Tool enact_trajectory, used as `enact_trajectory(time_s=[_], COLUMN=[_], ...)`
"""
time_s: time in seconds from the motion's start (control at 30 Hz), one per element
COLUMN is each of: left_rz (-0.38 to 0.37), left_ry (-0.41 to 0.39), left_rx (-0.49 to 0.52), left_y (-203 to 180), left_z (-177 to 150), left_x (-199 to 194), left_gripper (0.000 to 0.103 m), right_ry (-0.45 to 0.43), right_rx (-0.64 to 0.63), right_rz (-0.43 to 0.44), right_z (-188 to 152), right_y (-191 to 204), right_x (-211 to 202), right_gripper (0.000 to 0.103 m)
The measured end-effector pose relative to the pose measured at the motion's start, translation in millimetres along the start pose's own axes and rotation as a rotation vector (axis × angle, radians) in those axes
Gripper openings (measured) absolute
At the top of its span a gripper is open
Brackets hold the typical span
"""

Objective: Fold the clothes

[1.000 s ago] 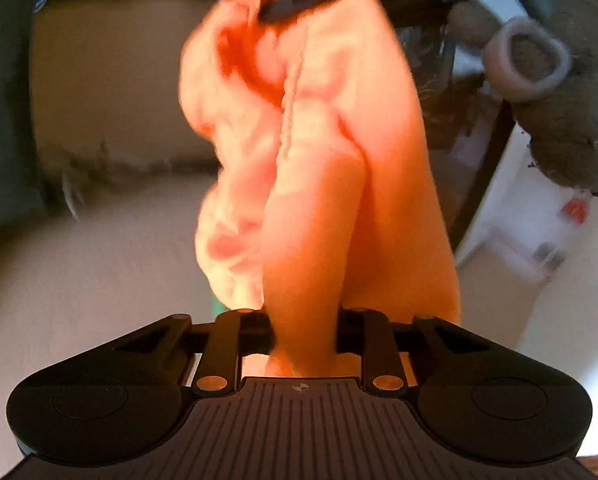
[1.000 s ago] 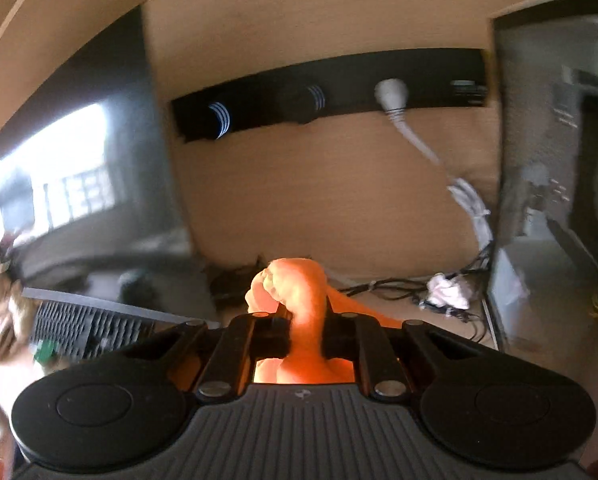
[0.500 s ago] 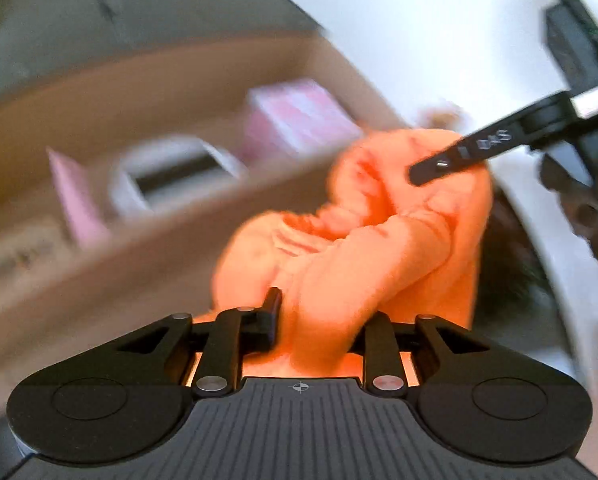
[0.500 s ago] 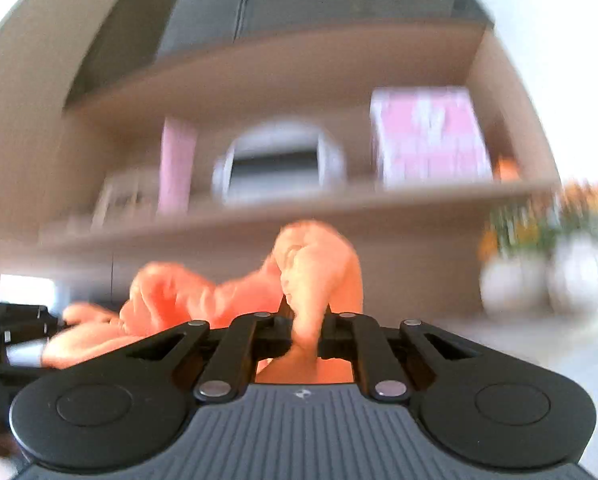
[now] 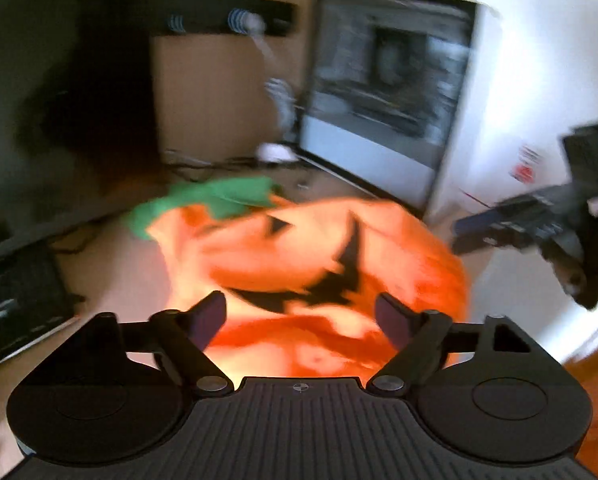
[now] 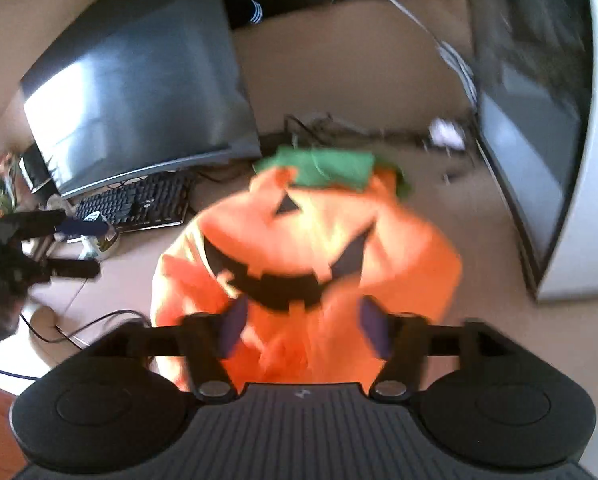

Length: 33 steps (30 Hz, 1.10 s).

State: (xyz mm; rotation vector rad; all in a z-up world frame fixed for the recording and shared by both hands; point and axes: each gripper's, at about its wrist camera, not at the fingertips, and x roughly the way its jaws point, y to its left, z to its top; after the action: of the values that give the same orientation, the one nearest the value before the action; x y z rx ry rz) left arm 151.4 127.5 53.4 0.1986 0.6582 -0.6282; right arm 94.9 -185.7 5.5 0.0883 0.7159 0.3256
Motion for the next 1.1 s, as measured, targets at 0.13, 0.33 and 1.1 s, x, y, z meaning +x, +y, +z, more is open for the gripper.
enact_trajectory(time_s=[0.13,0.33,1.1], left_rz=[0.19,0.165,0.098], left_ry=[0.051,0.083,0.263], left_rx=[-0.029,-0.076,0.368], left_y=[20,18,-144], left_z=[12,29,9], left_x=[4,15,168], left_gripper=[0.093,0.094,0.096], right_ry=[0.072,0.232,-0.012], right_rx=[-0.348,-0.811,-0.648], right_rz=[-0.102,-0.296,-0.417], right_z=[6,-37,-23], right_y=[38,57,25], right_x=[38,96,33], right_gripper=[0.068,0.065,0.055])
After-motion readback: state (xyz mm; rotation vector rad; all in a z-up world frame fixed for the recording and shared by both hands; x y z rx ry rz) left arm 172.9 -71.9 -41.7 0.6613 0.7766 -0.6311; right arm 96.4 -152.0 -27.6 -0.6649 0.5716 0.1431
